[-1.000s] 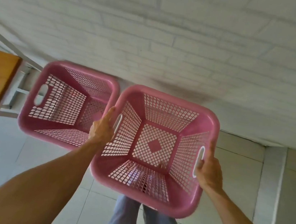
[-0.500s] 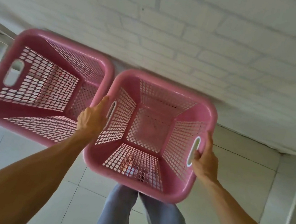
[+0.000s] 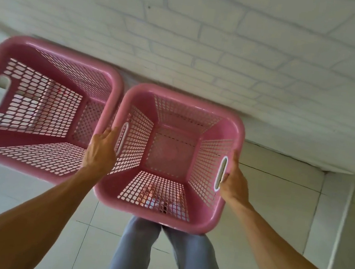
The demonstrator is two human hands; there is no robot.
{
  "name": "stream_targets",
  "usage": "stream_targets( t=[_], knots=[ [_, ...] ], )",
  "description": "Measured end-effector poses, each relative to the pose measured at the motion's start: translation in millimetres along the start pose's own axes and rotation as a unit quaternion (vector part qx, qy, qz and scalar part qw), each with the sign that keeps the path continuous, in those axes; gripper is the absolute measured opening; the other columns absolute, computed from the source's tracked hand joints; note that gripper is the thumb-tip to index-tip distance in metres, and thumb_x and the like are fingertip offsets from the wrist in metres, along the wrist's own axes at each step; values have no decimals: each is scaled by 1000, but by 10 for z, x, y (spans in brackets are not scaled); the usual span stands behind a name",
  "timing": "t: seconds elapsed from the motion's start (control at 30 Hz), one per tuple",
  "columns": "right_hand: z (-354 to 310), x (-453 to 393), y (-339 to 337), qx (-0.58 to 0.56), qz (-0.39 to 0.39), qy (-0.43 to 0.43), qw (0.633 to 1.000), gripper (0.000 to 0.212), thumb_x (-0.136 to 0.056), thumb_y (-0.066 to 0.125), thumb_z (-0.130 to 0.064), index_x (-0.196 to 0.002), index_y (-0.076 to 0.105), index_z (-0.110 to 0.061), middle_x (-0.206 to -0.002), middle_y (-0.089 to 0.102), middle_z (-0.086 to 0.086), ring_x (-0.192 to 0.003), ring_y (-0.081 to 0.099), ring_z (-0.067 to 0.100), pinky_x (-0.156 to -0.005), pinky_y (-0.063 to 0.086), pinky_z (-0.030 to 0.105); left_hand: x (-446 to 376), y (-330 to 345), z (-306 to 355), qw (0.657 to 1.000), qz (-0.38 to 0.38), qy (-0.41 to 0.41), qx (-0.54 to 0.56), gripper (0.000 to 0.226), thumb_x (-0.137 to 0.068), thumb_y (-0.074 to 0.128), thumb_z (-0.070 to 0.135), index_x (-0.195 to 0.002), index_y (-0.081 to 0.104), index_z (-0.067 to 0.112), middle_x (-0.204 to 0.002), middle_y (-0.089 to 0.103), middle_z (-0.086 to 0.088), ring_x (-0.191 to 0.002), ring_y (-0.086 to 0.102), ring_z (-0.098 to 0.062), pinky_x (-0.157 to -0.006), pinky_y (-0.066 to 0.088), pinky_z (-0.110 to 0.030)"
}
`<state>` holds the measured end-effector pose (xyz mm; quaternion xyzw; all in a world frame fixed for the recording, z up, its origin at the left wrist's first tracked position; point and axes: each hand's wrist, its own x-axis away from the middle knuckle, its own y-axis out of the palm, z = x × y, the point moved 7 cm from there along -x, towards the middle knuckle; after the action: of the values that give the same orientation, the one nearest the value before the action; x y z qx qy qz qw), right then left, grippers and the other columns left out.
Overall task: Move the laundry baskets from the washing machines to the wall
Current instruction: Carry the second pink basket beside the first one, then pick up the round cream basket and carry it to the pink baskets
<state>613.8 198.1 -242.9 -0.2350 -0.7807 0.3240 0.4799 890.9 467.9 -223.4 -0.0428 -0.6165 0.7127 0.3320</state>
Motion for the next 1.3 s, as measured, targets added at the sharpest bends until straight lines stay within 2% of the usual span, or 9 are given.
stream_targets(
  t=[0.07, 0.23, 0.5, 0.6, 0.7, 0.87, 1.0, 1.17, 1.3],
  knots=[
    [-79, 126, -139, -5, 19, -3, 1000, 67, -110, 30, -15, -157, 1, -52, -119, 65, 13, -68, 71, 25, -50, 61, 42, 85, -50, 100, 1000, -22, -1, -10, 68, -79, 59, -11, -139, 47, 19, -129, 63, -9, -100, 68, -33, -64, 62, -44],
    [-291, 668, -457, -59, 46, 8, 997, 60, -110, 35, -16, -158, 13, -46, -126, 66, 11, -56, 67, 12, -38, 54, 25, 529, -452, 745, 997, -63, 46, 15, 56, -73, 51, -8, -119, 59, 23, -120, 67, -2, -105, 64, -30, -73, 60, -49],
    [-288, 1970, -769, -130, 75, 115, 982, 58, -108, 41, -22, -161, 16, -22, -116, 67, 9, -84, 66, 22, -78, 62, 46, 1327, -992, 1893, 967, -111, 229, 1, 25, -83, 55, 5, -96, 68, 21, -86, 71, -1, -74, 70, -26, -56, 59, -41],
    [-134, 2443, -911, -164, 126, 126, 970, 59, -106, 42, -18, -161, 22, -19, -141, 58, 10, -112, 67, 30, -95, 56, 51, 1650, -977, 2308, 945, -149, 289, -36, 13, -87, 61, 30, -97, 67, 25, -88, 71, 4, -79, 70, -20, -65, 62, -35],
    [247, 2969, -977, -186, 166, 171, 953, 60, -104, 44, -13, -160, 25, -22, -145, 57, 10, -122, 62, 30, -100, 53, 48, 2091, -874, 2670, 921, -194, 334, -50, 30, -84, 63, 25, -114, 64, 31, -99, 73, 2, -87, 70, -22, -73, 62, -37],
    [1059, 3965, -866, -262, 214, 280, 898, 58, -105, 41, -19, -160, 24, -26, -157, 45, 3, -140, 47, 30, -112, 42, 45, 3023, -689, 3289, 858, -263, 439, -39, 68, -85, 49, 0, -146, 41, 28, -133, 61, -11, -87, 70, -16, -72, 55, -19],
    [1728, 4749, -737, -316, 260, 363, 837, 59, -105, 42, -23, -160, 23, -20, -158, 41, 7, -142, 44, 31, -114, 39, 43, 3874, -451, 3791, 806, -302, 504, -77, 69, -84, 51, 1, -147, 42, 25, -130, 63, -7, -70, 61, -2, -64, 42, -2],
    [2598, 5743, -451, -376, 314, 432, 757, 57, -104, 44, -23, -157, 26, -18, -149, 49, 11, -135, 48, 35, -108, 44, 47, 5098, -19, 4375, 737, -299, 591, -139, 61, -87, 53, 11, -146, 43, 22, -121, 67, -12, -112, 60, -29, -97, 51, -37],
    [3259, 6540, -89, -410, 334, 479, 701, 57, -105, 44, -24, -157, 24, -18, -145, 51, 13, -131, 51, 35, -107, 45, 47, 6140, 442, 4618, 677, -316, 641, -176, 58, -89, 54, 13, -146, 44, 21, -133, 62, -8, -120, 58, -28, -102, 49, -39]
  ],
)
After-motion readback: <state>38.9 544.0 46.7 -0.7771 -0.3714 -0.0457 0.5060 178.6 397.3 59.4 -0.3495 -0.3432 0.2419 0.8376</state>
